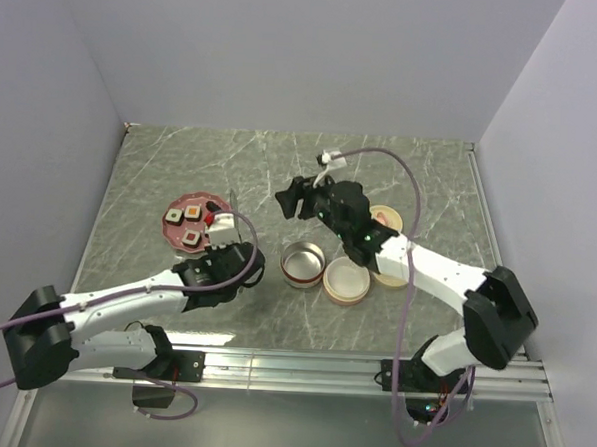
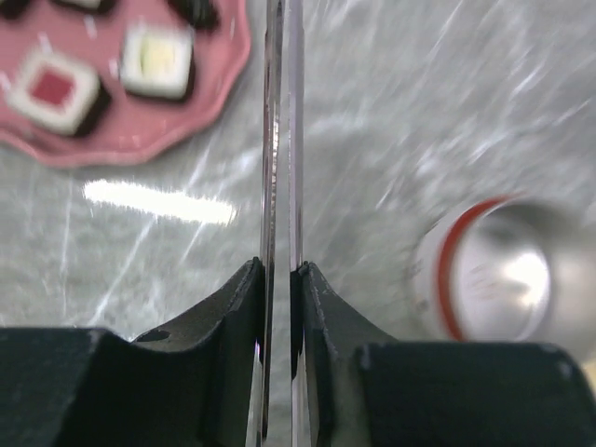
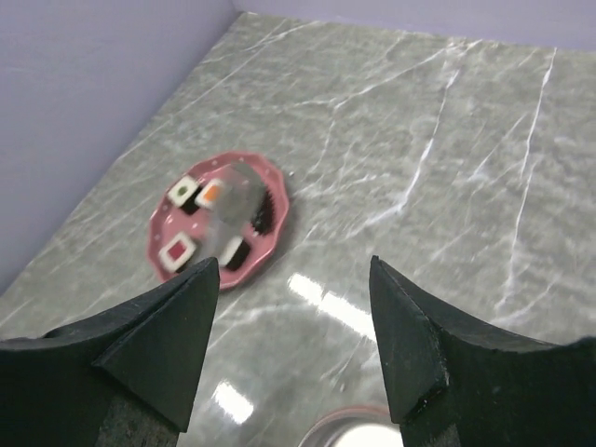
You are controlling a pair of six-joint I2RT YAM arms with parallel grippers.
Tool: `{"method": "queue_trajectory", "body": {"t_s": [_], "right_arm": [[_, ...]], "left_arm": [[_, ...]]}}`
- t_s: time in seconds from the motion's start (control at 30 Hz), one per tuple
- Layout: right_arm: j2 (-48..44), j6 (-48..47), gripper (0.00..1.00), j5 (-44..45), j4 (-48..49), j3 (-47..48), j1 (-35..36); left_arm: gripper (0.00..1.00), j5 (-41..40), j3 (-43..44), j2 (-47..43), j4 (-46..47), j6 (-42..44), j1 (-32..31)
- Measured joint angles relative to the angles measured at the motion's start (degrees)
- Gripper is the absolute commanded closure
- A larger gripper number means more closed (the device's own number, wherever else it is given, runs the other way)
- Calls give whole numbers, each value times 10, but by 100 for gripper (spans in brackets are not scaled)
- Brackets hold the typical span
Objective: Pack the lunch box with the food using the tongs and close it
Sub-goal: Grab the clamp with the left arm, then move the plate
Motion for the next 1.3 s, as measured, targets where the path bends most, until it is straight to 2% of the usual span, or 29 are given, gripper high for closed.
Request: {"method": "queue_trajectory", "body": {"t_s": [0.23, 0.37, 0.6, 0.8, 1.03, 1.3], "right_arm": [[179, -15, 30, -56, -43, 182, -17], [283, -18, 30, -85, -77, 283, -17], [410, -18, 36, -118, -150, 398, -14], [473, -22, 44, -129, -197, 463, -7], [505, -32, 45, -137, -233, 480, 11], [536, -44, 45, -139, -253, 497, 29]], "left_arm": [[72, -90, 86, -67, -32, 19, 2], [72, -113, 94, -116, -26, 44, 32], [71, -39, 58, -169, 74, 137, 186], [71, 33, 58, -153, 121, 185, 255], [72, 99, 43, -132, 154, 204, 298], [72, 143, 42, -97, 177, 213, 307]]}}
